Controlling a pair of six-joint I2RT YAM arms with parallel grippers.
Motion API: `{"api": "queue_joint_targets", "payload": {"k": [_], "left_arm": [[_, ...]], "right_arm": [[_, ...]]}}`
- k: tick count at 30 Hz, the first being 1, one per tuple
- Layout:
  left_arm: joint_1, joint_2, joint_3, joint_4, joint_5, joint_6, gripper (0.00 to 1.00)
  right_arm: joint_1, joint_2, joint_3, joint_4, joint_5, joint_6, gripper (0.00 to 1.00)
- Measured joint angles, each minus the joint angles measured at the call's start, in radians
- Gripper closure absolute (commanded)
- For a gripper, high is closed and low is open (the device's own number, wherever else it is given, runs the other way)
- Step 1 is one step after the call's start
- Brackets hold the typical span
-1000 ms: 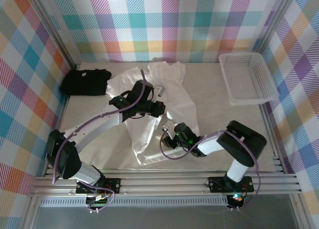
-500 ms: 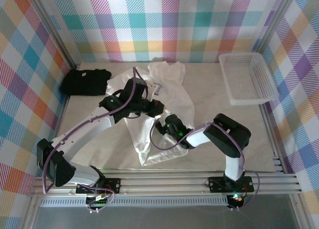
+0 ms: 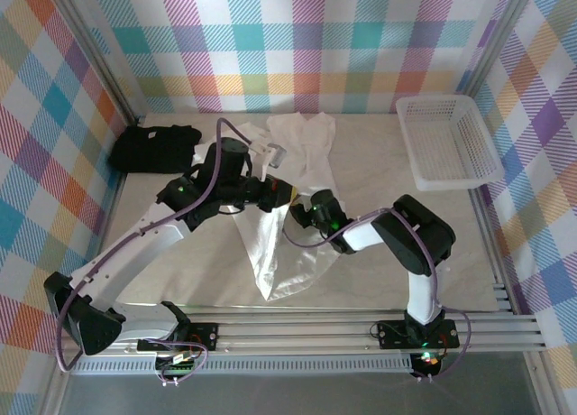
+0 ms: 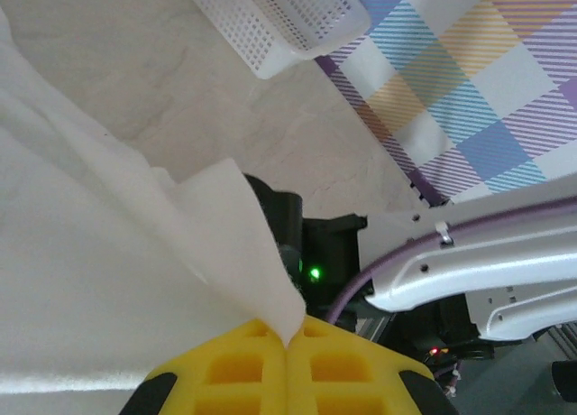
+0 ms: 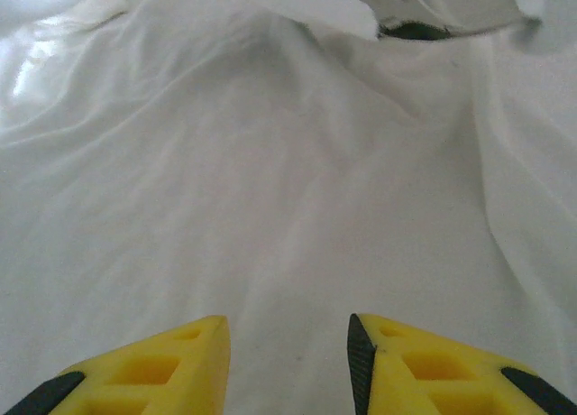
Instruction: Fold the inside-out t-shirt
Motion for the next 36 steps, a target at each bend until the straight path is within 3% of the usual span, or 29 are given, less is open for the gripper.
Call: {"api": "queue_joint_targets", "payload": {"k": [9,14,26,36], "left_arm": [[-0.018,0.002,0.010,0.063,0.058,-0.023,1.00],[-0.068,0.040,0.104,0.082,0.067,-0.027,1.00],[-0.178,0.097,0.262,0.089,0.119,-0.026,1.00],[-0.183,0.086,0.364,0.073,0.122,0.001,1.00]], "right_arm": [[-0.004,0.028,0.182,-0.161,-0.003,0.049,0.55],[-0.002,0.081,0.306,-0.288,0.019,0.069,0.50],[0.000,0.105,0.435,-0.542,0.063,0.100,0.44],[-0.002,0.130,0.493,-0.754,0.066,0.155,0.33]]}}
